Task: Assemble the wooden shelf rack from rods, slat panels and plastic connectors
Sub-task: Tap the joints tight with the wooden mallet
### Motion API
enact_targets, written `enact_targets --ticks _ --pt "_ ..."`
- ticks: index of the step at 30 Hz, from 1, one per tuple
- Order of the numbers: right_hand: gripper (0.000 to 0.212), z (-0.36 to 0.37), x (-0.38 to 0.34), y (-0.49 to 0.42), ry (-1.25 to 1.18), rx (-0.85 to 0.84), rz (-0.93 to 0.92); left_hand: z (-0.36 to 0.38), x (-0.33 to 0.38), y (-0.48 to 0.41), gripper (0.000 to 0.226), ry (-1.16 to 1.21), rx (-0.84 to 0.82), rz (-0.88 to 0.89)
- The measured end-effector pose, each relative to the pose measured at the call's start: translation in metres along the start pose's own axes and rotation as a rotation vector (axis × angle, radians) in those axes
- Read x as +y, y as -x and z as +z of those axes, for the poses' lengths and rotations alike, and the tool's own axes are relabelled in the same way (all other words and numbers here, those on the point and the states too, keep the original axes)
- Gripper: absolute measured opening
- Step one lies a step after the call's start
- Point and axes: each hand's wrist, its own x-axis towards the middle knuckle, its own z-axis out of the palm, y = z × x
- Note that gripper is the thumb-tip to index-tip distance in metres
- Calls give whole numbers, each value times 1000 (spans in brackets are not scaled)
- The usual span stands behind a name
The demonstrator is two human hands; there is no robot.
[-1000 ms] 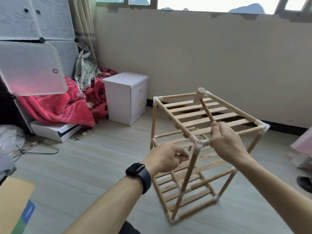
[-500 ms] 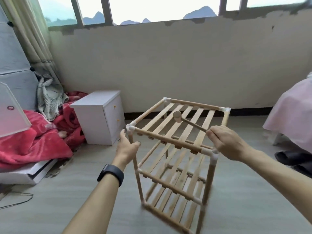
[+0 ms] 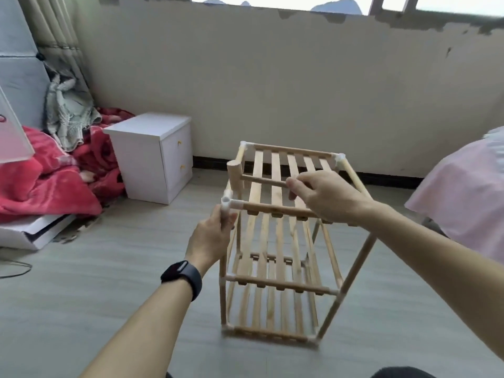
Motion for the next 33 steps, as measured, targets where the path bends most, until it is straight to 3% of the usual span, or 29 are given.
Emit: enact_targets --ticks 3,5,9,10,13,14,17,18,22,25,26,27,29,31,32,33 --pt "44 -10 -24 -11 47 214 -69 -5 2 3 38 23 -10 -7" --pt "45 -12 -36 -17 38 270 -112 -8 5 4 40 25 -23 -11" --pt "50 -11 -54 -20 501 -75 -21 -11 5 5 34 12 -49 3" --pt "51 -15 -56 -23 510 -73 -39 -12 4 4 33 5 -55 6" --pt "47 -23 -65 -28 173 225 -193 -12 1 2 34 -16 -67 5" --pt "46 -22 -67 -27 182 250 -214 -12 0 2 34 -22 -69 7" --pt "50 -8 -62 -21 566 -20 -69 -11 -3 3 31 -13 -72 0" --pt "51 -6 -58 -19 608 -40 -60 -11 -4 2 30 -6 -71 0" --pt "45 1 -52 -12 249 270 -152 -12 -5 0 35 0 -88 -6" --pt "45 15 -45 -2 424 -85 -91 -10 -5 2 52 41 -89 -63" --pt "45 17 -44 3 402 -132 -79 -10 -5 2 56 40 -87 -74" --pt "45 18 -43 5 307 -96 -91 -9 -6 1 54 21 -90 -60" --pt "43 14 -44 6 46 181 -179 -10 -7 0 40 3 -95 -23" --pt "38 14 -46 6 25 401 -244 -9 -8 -1 33 24 -87 -9" --pt "37 14 -47 6 115 393 -258 -8 -8 -1 32 25 -82 -10" --pt "38 16 -46 6 263 276 -237 -8 -7 0 30 17 -81 -9"
